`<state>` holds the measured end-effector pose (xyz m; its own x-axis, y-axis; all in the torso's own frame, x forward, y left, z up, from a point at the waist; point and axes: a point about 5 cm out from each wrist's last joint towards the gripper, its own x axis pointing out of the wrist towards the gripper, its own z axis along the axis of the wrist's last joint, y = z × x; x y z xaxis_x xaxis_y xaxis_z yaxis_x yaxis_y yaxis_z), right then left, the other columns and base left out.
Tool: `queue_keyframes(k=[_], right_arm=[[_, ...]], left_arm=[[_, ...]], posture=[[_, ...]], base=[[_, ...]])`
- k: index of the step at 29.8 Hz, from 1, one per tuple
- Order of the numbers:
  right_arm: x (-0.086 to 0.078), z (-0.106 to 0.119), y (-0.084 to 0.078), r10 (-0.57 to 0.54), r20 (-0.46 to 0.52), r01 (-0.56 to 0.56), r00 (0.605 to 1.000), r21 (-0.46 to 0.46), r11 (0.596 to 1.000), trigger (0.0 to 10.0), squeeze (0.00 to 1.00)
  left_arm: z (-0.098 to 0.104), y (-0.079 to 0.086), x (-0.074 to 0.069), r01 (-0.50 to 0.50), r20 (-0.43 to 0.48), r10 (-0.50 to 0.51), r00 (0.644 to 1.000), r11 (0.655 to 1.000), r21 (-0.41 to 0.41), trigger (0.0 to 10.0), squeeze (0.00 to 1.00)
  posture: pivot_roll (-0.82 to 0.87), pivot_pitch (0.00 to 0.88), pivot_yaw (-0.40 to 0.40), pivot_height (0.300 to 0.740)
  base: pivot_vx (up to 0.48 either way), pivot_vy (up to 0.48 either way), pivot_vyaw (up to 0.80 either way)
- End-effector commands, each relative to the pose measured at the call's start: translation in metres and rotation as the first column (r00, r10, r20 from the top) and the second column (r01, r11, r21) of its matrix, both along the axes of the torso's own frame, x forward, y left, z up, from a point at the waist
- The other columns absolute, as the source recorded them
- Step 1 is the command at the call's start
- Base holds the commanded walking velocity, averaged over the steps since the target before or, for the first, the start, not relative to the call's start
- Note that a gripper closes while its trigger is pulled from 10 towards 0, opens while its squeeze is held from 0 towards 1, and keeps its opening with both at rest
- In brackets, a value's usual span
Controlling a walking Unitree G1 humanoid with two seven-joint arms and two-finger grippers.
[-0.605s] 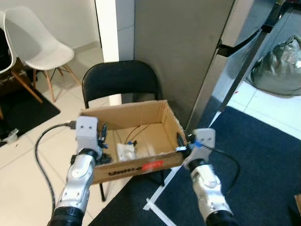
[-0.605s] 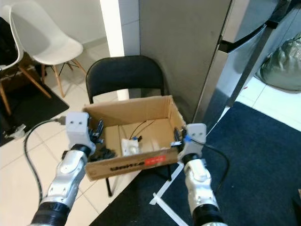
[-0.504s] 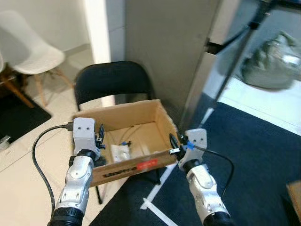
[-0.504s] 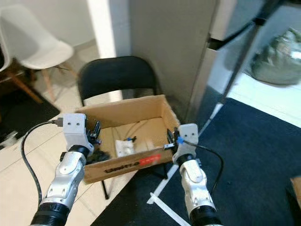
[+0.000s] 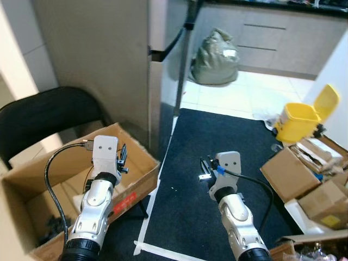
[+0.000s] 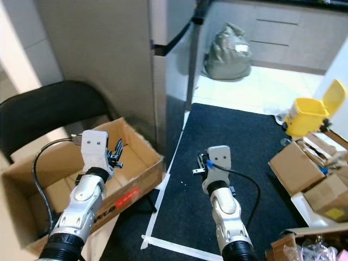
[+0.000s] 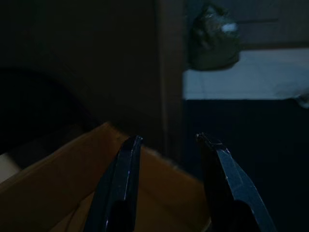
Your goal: Picking trash to rubbish bin
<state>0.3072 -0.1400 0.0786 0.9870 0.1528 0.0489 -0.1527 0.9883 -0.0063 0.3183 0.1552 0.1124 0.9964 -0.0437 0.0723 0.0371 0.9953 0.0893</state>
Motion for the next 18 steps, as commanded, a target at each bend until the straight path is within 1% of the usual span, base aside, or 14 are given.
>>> queue_keyframes(k=[1,3,7,11,18], right_arm=[[-0.002,-0.004,-0.001,-0.025,-0.023,0.025,0.999,-0.010,1.000,10.0,0.00],[-0.003,-0.006,-0.002,-0.035,-0.033,0.034,0.999,-0.017,0.999,10.0,0.00],[-0.006,-0.012,-0.006,-0.063,-0.058,0.062,0.996,-0.030,0.998,10.0,0.00],[-0.007,-0.016,-0.007,-0.079,-0.076,0.076,0.994,-0.043,0.996,10.0,0.00],[-0.010,-0.019,-0.002,-0.078,-0.089,0.074,0.993,-0.046,0.996,10.0,0.00]], left_arm=[[-0.010,0.003,-0.002,-0.011,-0.045,0.012,0.999,1.000,0.018,10.0,0.00],[-0.011,0.004,-0.003,-0.010,-0.053,0.012,0.999,1.000,0.022,10.0,0.00],[-0.019,0.011,-0.002,-0.017,-0.099,0.016,0.995,1.000,-0.008,10.0,0.00],[-0.020,0.012,0.000,-0.016,-0.111,0.016,0.994,1.000,-0.001,10.0,0.00],[-0.020,0.009,0.003,0.005,-0.118,-0.004,0.993,1.000,0.009,10.0,0.00]], posture=[[-0.02,0.053,0.002,0.740],[-0.01,0.051,0.003,0.740],[-0.01,0.052,-0.003,0.740],[-0.01,0.051,-0.006,0.740],[-0.02,0.037,0.003,0.740]], base=[[0.000,0.000,-0.80],[0.000,0.000,-0.80],[0.000,0.000,-0.80],[0.000,0.000,-0.80],[0.000,0.000,-0.80]])
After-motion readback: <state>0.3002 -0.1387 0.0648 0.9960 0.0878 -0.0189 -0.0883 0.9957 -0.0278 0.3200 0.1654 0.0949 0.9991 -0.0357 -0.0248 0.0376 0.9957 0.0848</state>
